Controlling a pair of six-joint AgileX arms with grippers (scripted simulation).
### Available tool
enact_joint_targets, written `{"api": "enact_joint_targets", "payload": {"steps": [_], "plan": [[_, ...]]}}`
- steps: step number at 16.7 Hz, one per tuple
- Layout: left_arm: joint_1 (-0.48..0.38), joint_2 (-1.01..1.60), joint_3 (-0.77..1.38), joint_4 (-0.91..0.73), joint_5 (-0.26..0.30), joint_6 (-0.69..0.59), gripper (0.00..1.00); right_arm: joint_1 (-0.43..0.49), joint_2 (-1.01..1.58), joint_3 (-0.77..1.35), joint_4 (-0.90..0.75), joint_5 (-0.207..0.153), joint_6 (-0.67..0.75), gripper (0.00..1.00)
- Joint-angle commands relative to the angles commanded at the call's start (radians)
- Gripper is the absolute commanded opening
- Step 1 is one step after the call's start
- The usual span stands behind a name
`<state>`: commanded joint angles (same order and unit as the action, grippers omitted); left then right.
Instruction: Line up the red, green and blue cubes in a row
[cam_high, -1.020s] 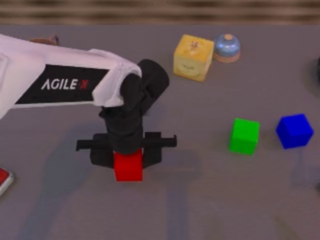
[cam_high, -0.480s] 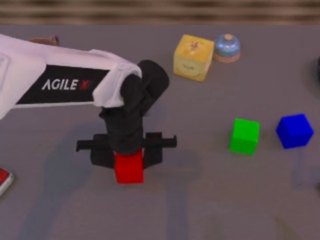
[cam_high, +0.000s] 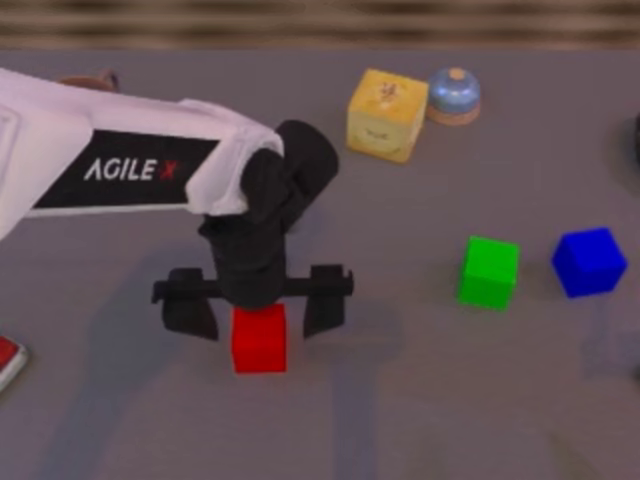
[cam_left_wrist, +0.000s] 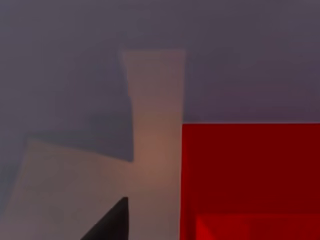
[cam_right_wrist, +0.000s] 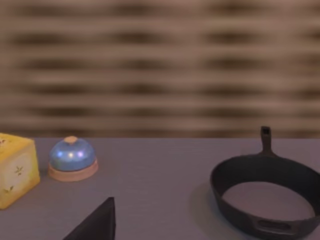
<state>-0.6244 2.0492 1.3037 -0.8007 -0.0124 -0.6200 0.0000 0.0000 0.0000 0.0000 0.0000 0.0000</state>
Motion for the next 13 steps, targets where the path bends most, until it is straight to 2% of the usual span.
{"api": "enact_joint_targets", "payload": {"steps": [7, 13], "plan": [[-0.001, -0.007, 0.013, -0.018, 0.0, 0.0, 1.0, 0.0, 0.0, 0.0, 0.0, 0.0, 0.0, 1.0], [0.014, -0.089, 0.129, -0.226, -0.001, -0.006, 1.0, 0.0, 0.0, 0.0, 0.0, 0.0, 0.0, 1.0]]}}
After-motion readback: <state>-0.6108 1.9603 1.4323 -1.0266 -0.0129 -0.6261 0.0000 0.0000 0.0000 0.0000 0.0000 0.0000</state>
